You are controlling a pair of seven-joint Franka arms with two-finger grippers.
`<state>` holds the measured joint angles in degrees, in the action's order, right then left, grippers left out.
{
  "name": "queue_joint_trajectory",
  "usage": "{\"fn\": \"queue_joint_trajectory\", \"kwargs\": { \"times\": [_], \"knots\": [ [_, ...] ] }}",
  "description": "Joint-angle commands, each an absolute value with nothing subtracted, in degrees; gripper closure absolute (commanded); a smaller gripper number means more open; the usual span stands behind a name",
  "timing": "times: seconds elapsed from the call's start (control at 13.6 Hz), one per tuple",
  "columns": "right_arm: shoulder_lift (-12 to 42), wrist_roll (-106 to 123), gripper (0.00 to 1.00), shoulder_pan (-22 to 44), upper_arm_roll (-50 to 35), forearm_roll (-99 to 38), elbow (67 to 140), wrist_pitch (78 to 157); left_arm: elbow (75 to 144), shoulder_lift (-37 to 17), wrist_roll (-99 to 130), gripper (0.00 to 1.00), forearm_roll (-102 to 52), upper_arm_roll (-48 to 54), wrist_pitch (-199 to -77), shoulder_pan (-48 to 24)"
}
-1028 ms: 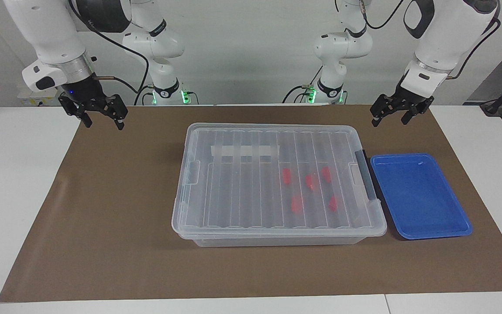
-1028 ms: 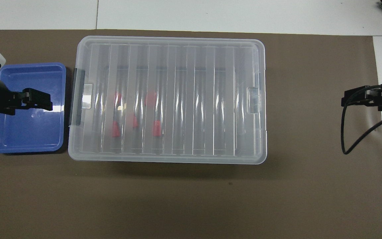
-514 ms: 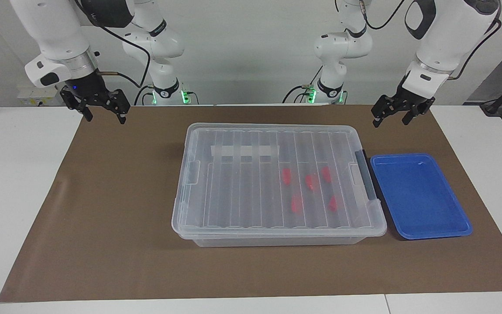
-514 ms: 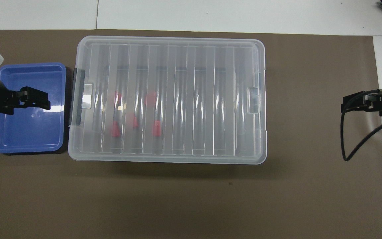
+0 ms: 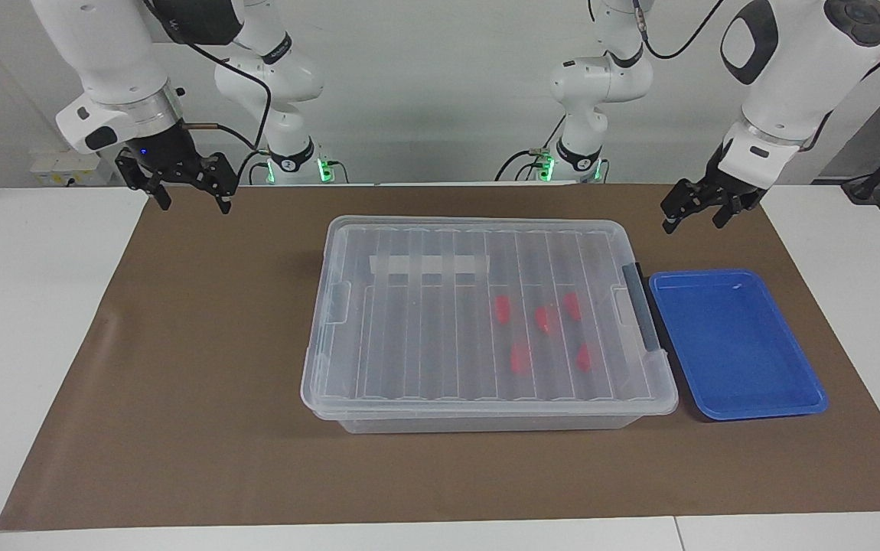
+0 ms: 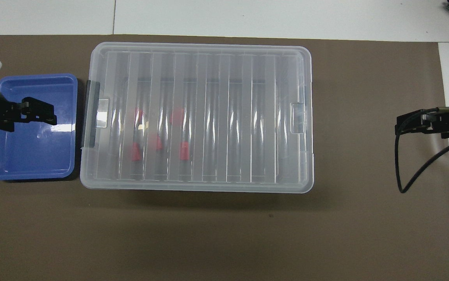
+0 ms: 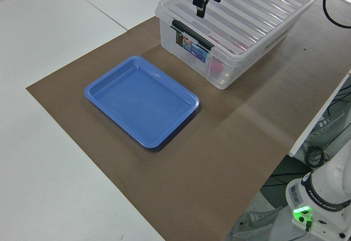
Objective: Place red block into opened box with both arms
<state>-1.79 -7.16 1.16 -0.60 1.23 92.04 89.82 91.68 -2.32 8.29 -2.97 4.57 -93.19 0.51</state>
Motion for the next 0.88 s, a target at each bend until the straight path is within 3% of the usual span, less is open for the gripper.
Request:
{"fn": "queue_joint_trajectory", "kwargs": {
  "times": [0.0, 0.81],
  "knots": [
    [-2.2, -7.47, 0.0, 0.88, -0.88, 0.35, 92.02, 88.77, 85.43, -6.06, 7.82, 0.0, -2.72, 5.01, -89.13, 0.88],
    [-2.46, -7.91, 0.0, 0.88, -0.88, -0.44, 92.2, 89.03, 87.89, -3.16, 8.35, 0.0, -2.81, 5.27, -89.91, 0.53]
  ]
}}
